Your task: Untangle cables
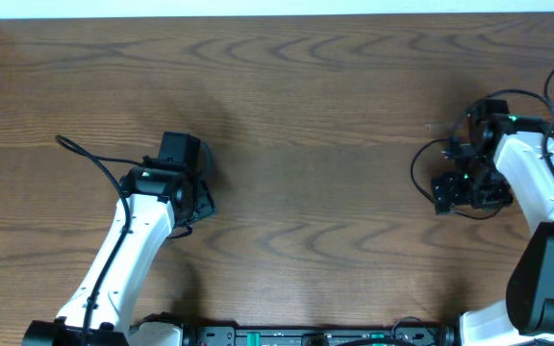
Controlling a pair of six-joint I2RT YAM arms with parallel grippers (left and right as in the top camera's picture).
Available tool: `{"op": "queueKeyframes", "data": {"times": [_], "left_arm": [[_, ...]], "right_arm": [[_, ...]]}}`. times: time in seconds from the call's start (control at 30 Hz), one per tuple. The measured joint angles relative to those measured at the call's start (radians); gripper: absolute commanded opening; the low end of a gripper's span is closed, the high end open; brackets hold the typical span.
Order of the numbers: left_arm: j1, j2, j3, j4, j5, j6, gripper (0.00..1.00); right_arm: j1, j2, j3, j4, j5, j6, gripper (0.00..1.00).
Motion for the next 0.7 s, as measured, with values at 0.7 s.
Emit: {"op": "queueKeyframes", "data": {"times": [0.7], "left_arm": [[0.000,0.000,0.000,-0.002,0.000,0.000,0.74]], "right_arm": [[0.039,0.000,-0.134,0.210,0.013,-0.058,0.70]]}}
